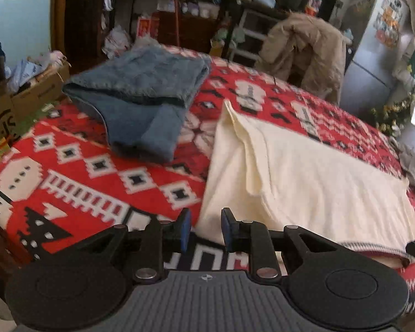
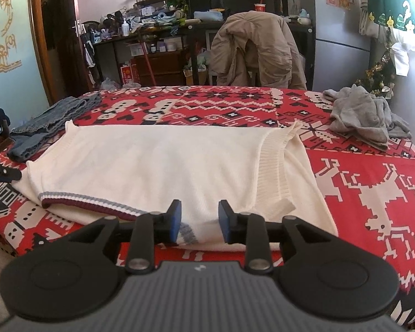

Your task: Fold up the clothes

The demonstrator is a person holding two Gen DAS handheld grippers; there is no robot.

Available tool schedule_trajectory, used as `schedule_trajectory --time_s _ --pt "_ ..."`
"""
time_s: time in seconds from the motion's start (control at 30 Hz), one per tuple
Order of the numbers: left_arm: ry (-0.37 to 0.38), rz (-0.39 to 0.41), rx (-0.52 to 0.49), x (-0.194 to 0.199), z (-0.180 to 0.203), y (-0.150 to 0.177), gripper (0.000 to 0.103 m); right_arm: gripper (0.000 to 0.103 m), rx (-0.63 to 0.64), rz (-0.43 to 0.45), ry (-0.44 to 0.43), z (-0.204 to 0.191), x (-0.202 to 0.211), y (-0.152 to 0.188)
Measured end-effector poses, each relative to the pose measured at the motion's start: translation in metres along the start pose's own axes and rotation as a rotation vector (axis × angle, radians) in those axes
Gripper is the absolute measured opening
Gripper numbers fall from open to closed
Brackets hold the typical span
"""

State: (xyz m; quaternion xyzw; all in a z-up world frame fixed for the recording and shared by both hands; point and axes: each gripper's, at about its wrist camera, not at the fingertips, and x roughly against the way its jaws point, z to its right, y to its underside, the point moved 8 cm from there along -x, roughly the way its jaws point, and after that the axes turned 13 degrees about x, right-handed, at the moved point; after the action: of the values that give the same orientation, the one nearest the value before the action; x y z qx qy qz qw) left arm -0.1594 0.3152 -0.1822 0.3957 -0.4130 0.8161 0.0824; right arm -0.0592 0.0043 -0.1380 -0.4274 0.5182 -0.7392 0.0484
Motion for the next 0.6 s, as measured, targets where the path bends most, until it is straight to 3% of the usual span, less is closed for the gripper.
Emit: schedule_trajectory --time_s 0.17,0.23,0.3,0.37,0.53,0.6 --pt "-0.004 -0.009 0.016 0.000 -0.001 0.001 0.023 0.032 -0.011 0.002 -0.004 0.001 -0.001 0.000" --pt "-0.006 0.000 0.030 0.000 0.000 -0.001 0.011 0.032 -0.013 0.002 -0.003 0.001 -0.002 -0.001" --pt "-0.004 0.033 0.036 0.004 0.003 -0.004 0.008 0.032 -0.013 0.002 -0.003 0.001 -0.003 -0.001" --pt "0.004 0.122 -0.025 0.016 0.019 -0.008 0.007 0.033 -0.014 0.002 -0.003 0.000 -0.003 -0.001" --pt "0.069 0.312 -0.335 0.047 0.094 0.008 0.007 0.033 -0.052 0.012 0.000 0.005 -0.003 -0.005" --pt "0.120 0.332 -0.429 0.051 0.124 0.023 0.007 0.033 -0.098 0.027 0.003 0.013 -0.001 -0.007"
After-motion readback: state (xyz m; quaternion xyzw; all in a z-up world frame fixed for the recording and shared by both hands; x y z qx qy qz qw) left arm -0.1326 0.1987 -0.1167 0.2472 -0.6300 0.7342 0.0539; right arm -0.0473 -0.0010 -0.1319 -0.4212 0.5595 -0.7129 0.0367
